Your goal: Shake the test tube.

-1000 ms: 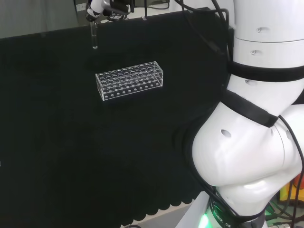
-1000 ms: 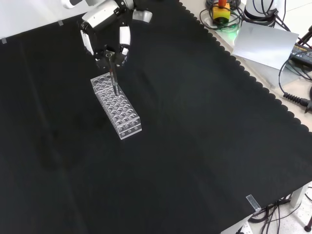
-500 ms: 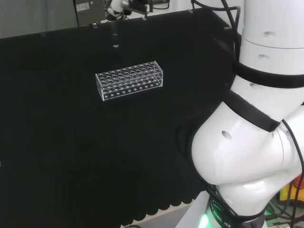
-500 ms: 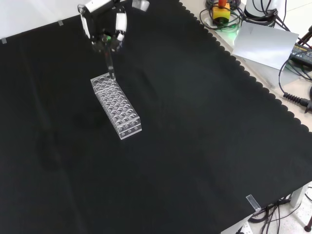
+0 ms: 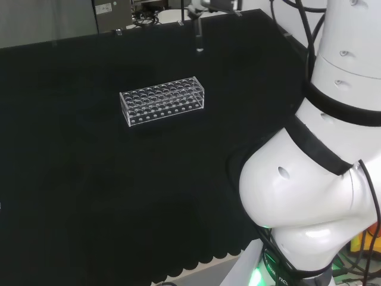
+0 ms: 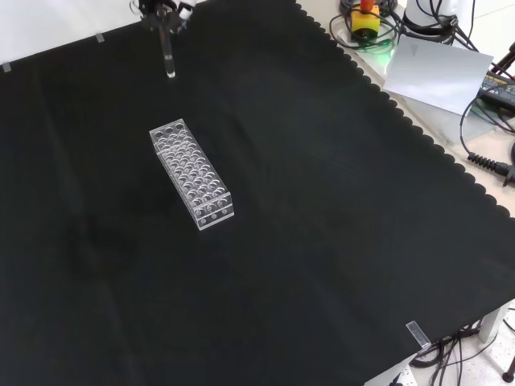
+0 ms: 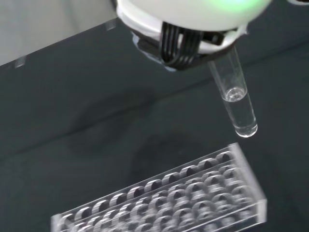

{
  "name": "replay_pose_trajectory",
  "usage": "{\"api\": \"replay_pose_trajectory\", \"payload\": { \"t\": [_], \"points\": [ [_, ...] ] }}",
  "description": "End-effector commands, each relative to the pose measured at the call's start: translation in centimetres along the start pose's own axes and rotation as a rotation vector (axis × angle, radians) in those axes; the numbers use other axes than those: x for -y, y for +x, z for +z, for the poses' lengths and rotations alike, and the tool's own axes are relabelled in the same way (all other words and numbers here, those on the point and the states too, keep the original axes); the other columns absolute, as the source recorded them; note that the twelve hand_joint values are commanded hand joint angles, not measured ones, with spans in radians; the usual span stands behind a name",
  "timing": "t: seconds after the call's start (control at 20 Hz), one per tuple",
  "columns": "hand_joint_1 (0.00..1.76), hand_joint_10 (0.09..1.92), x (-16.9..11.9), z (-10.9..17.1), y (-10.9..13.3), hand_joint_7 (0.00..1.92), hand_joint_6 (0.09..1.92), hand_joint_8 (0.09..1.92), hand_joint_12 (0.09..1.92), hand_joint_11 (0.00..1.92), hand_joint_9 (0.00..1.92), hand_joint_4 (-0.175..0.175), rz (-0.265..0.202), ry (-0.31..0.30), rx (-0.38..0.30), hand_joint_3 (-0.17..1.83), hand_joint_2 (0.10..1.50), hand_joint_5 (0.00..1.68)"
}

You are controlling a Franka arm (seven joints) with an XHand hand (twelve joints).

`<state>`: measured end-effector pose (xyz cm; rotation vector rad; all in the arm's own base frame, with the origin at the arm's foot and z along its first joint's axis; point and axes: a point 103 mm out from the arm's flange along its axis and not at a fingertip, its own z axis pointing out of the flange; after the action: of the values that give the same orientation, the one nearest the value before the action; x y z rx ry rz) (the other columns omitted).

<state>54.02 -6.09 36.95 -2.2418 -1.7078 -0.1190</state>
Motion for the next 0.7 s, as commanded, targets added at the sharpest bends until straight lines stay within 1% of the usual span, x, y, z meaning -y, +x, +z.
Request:
{"api": "replay_pose_trajectory", "payload": {
  "t": [0.05, 0.2, 0.3, 0.5, 0.7],
  "points": [
    [1.32, 0.67, 0.5, -1.1, -2.7, 1.31, 0.2, 0.81, 0.88, 1.16, 1.57, -0.175, 0.048, -0.036, 0.032, 0.45, 0.77, 1.32],
    [1.32, 0.67, 0.6, -0.8, -1.6, 1.31, 0.2, 0.81, 0.88, 1.16, 1.57, -0.175, 0.03, -0.032, 0.025, 0.45, 0.77, 1.32],
    [1.32, 0.67, 0.6, -0.4, -0.4, 1.31, 0.2, 0.81, 0.89, 1.16, 1.57, -0.175, 0.01, -0.024, 0.013, 0.45, 0.77, 1.32],
    [1.32, 0.67, 0.6, 0.7, 3.4, 1.31, 0.2, 0.81, 0.89, 1.16, 1.57, -0.175, -0.053, 0.004, -0.021, 0.45, 0.77, 1.32],
    [1.32, 0.67, 0.5, 2.1, 8.0, 1.31, 0.2, 0.81, 0.89, 1.16, 1.57, -0.175, -0.145, 0.042, -0.043, 0.45, 0.77, 1.32]
  ]
}}
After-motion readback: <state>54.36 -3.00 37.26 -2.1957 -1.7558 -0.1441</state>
